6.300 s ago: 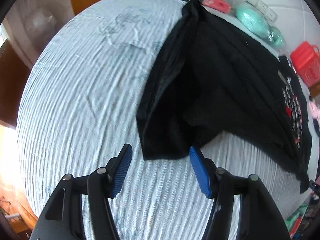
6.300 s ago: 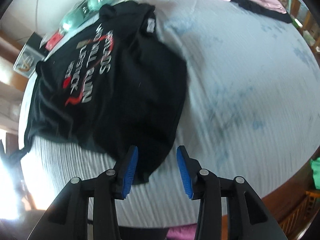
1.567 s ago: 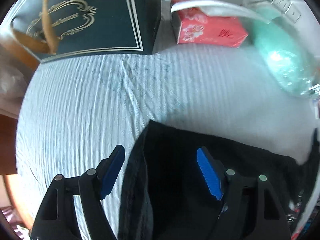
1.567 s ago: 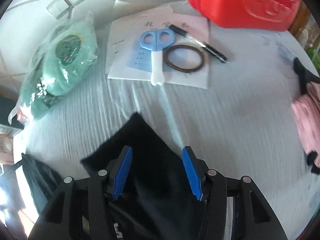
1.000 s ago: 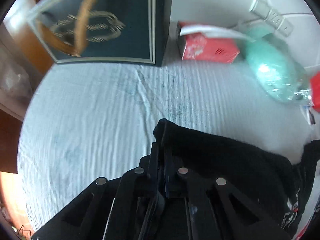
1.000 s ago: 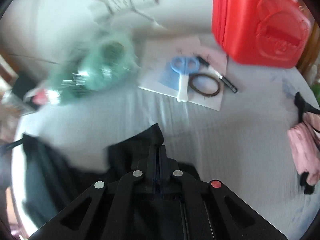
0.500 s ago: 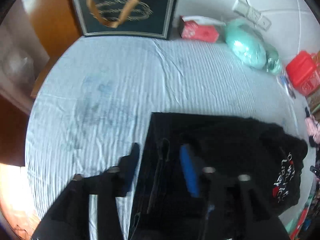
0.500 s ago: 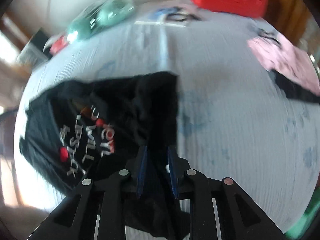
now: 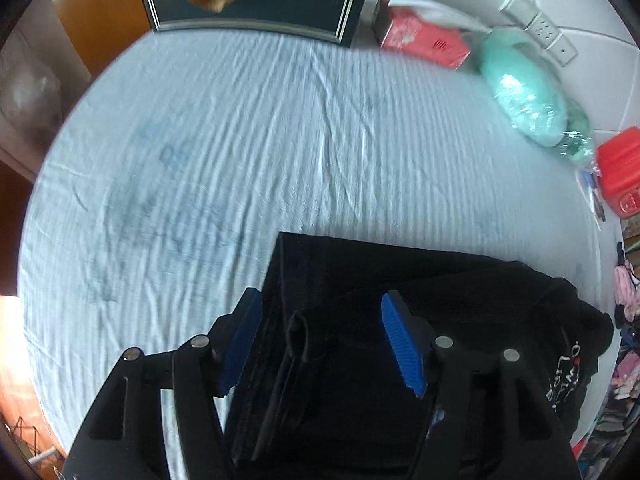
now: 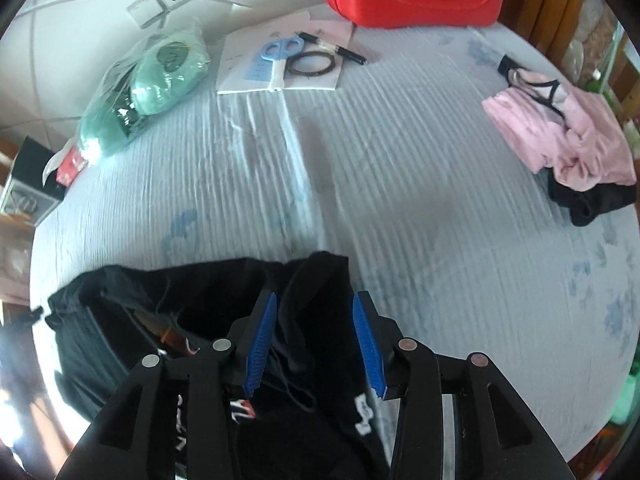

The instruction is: Fold clothes

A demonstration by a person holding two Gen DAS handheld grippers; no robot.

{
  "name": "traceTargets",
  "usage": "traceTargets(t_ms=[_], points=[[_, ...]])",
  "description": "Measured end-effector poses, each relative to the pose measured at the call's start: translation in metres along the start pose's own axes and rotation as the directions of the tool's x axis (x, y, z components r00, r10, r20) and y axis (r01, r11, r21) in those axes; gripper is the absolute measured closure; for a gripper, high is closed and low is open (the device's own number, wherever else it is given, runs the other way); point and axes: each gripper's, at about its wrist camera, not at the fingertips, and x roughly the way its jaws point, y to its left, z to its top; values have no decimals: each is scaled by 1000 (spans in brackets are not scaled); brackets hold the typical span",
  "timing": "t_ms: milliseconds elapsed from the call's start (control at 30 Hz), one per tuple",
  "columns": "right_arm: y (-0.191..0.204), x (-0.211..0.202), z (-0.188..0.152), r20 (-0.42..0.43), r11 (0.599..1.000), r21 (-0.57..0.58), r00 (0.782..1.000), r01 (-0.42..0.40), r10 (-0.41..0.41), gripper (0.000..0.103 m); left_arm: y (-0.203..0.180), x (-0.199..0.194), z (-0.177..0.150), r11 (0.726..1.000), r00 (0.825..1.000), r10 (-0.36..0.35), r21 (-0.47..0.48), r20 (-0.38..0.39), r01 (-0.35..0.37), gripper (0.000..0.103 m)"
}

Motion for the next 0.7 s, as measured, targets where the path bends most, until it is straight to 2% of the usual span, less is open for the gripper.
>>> traceTargets(t_ms=[100, 133, 167, 200, 267, 300, 333, 367, 400, 433, 500, 533, 567, 600, 633, 700], points=[[-2, 12, 13, -38, 999, 31, 999, 17, -16, 63, -2, 19, 5, 1000, 999, -5, -2, -40, 5, 42], [-3, 18, 17, -57, 999, 40, 998, 29, -27, 63, -4, 23, 6, 1000, 999, 14, 9, -46, -14, 44], [-4, 25, 20, -77, 998, 47, 997, 33, -30, 63, -7, 27, 7, 999, 998, 40, 22, -51, -39, 54], [-3, 31, 22, -97, 998, 53, 995, 36, -30, 63, -11, 28, 7, 997, 997, 64, 42, -47, -62, 57], [0, 49, 24, -145, 998, 56, 989, 33, -24, 63, -17, 27, 9, 991, 993, 112, 74, -27, -110, 82], [3, 55, 25, -157, 999, 38, 987, 33, -27, 73, -19, 26, 11, 987, 990, 137, 81, -14, -136, 84], [7, 57, 26, -136, 997, -6, 988, 73, -73, 97, -21, 25, 12, 983, 987, 163, 87, 0, -162, 87], [13, 57, 26, -107, 991, -53, 986, 121, -126, 100, -21, 24, 14, 976, 980, 199, 89, 26, -200, 87], [12, 49, 29, -38, 988, -60, 989, 141, -143, 100, -21, 22, 16, 966, 969, 239, 88, 56, -243, 88], [-2, 37, 35, 42, 991, 8, 990, 133, -133, 100, -18, 21, 19, 955, 957, 279, 78, 80, -285, 90], [-35, 29, 41, 117, 979, 149, 981, 139, -157, 99, -9, 22, 28, 930, 926, 358, 47, 121, -366, 91], [-58, 31, 43, 108, 953, 224, 967, 201, -230, 90, -3, 22, 33, 932, 927, 356, 24, 119, -361, 91], [-71, 32, 41, 98, 947, 262, 971, 186, -217, 84, 4, 21, 37, 946, 940, 323, -1, 106, -325, 91], [-82, 33, 38, 90, 944, 292, 978, 153, -186, 79, 9, 18, 40, 959, 955, 284, -24, 91, -283, 91], [-93, 33, 35, 82, 939, 322, 985, 121, -155, 79, 13, 14, 42, 970, 967, 243, -45, 78, -240, 91], [-86, 19, 23, 120, 961, 274, 991, 22, -57, 79, 13, 1, 41, 985, 983, 170, -44, 76, -167, 90]])
